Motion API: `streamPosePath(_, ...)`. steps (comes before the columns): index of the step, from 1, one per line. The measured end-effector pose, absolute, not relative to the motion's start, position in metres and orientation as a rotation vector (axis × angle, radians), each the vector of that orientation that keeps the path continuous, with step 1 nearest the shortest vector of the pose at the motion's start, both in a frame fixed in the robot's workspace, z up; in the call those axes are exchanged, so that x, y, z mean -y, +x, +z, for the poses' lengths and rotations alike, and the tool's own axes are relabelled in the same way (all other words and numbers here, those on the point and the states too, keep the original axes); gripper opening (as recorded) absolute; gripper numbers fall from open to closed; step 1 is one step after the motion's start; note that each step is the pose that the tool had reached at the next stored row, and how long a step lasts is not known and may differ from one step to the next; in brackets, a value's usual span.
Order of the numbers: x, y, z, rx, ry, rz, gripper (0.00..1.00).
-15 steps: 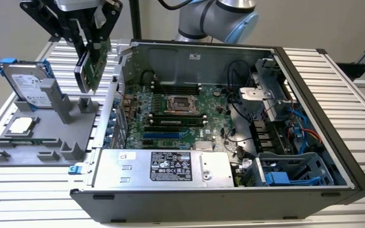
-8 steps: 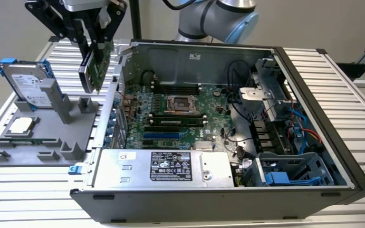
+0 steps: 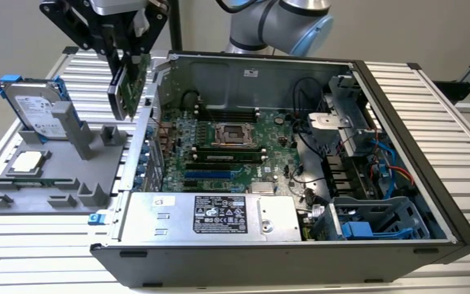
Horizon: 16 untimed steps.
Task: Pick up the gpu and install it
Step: 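Pick up the gpu and move the gpu toward the slot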
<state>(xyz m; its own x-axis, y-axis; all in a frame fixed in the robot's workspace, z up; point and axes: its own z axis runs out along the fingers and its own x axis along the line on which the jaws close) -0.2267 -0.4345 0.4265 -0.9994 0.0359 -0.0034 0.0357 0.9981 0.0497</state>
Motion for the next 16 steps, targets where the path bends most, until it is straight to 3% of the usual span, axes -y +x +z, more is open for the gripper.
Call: streamPosePath(16, 0.434, -0.212, 0.427, -3.136, 0.048, 0.078, 0.00)
